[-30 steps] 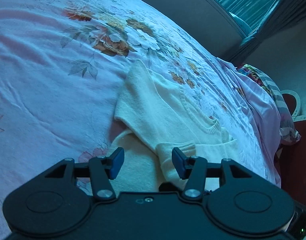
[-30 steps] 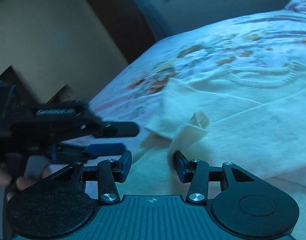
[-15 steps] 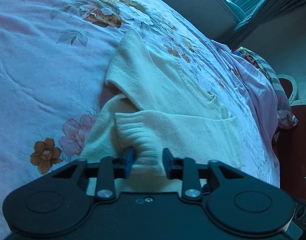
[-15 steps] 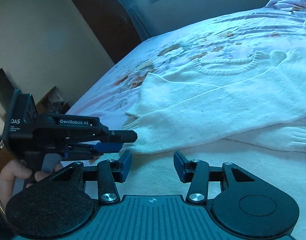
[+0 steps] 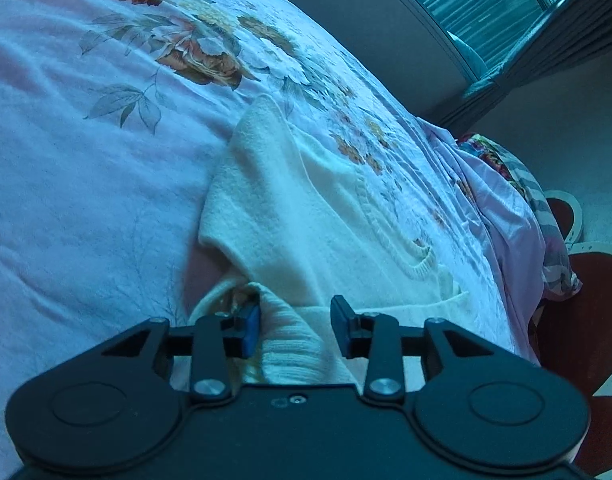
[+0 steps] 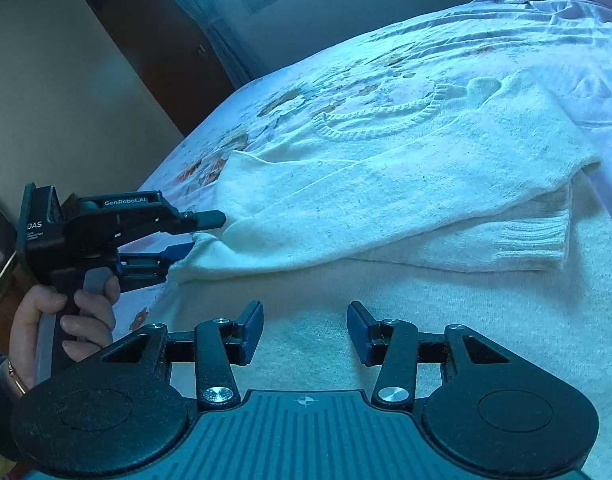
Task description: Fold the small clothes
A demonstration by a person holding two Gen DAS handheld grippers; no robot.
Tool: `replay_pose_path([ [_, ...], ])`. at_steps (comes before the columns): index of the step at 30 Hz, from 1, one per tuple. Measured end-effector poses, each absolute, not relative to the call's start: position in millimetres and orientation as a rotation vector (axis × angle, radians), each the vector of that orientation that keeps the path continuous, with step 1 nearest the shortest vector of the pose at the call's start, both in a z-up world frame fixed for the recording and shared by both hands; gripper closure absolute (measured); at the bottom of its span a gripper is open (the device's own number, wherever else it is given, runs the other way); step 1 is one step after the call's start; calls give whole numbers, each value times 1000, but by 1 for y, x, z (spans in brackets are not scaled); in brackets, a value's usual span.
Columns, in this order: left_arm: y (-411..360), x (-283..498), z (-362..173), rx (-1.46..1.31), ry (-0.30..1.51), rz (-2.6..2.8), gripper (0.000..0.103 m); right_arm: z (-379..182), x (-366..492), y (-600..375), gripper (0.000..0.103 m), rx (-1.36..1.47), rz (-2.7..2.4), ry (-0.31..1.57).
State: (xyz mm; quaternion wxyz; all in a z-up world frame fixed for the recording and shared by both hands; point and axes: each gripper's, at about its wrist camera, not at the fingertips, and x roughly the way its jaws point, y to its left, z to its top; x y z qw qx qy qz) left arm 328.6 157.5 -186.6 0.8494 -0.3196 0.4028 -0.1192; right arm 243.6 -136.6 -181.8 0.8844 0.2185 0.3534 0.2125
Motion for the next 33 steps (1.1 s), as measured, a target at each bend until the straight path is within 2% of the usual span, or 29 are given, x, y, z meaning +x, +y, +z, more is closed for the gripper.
replay_pose_path([
  [5,161,331,-181,-717,817,-218,69,-178,245,-134,57,434,436,728],
  [8,158,320,-168,-639,788,-246,69,-175,246,-143,57,433,378,706],
  [10,156,317,-169,-600,807,-253,65,-177,249,-156,57,463,304,707],
  [12,153,320,-178,-565,869,-247,65,-179,250,-172,57,489,210,711],
  [16,155,310,-180,-565,876,-255,65,-177,244,-204,57,538,58,688],
  [22,158,295,-180,-584,886,-282,70,-179,249,-227,57,642,-2,697],
  [33,154,334,-177,-622,806,-268,70,-183,258,-222,57,638,7,706],
])
